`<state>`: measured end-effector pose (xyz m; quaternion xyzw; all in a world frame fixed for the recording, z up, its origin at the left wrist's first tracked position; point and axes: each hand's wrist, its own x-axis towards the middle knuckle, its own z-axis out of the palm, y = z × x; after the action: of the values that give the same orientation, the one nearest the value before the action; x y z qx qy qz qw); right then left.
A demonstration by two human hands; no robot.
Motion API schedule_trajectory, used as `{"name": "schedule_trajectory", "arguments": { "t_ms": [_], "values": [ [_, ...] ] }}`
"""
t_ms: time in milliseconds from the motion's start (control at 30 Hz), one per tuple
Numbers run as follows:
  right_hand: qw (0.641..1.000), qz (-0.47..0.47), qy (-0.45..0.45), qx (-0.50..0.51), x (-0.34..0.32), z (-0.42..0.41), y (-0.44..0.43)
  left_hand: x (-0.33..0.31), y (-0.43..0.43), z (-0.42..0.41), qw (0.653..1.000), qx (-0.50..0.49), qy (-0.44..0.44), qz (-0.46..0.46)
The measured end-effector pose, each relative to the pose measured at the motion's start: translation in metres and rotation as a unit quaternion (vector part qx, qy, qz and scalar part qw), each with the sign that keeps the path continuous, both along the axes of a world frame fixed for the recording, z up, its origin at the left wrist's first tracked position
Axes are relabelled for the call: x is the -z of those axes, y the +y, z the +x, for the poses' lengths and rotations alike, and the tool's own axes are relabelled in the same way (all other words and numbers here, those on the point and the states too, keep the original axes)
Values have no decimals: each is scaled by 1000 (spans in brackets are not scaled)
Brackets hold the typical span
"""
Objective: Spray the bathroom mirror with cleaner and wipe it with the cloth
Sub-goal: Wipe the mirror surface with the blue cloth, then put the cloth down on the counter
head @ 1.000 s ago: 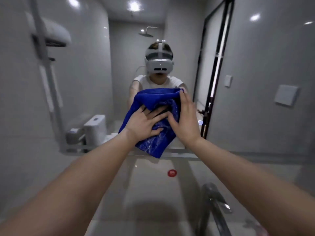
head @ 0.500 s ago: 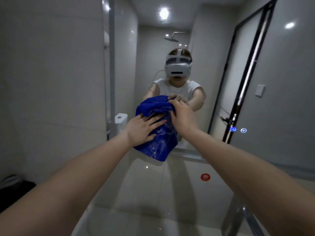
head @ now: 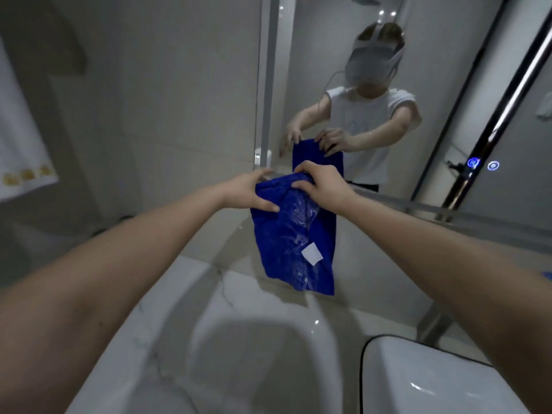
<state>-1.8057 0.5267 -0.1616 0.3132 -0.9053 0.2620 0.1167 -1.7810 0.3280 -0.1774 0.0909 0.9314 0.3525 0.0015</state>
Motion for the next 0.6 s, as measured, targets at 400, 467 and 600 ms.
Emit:
{"name": "schedule_trajectory", "arguments": {
  "t_ms": [400,467,600],
  "values": [
    [991,61,-118,12,148,64,11,123,4,54,993,-1,-67,-99],
    [989,56,-139,13,185,78,12,157,4,70,990,10,-79,-115],
    [977,70,-202,15,255,119,18,232,8,121,982,29,-90,-164]
  ]
}}
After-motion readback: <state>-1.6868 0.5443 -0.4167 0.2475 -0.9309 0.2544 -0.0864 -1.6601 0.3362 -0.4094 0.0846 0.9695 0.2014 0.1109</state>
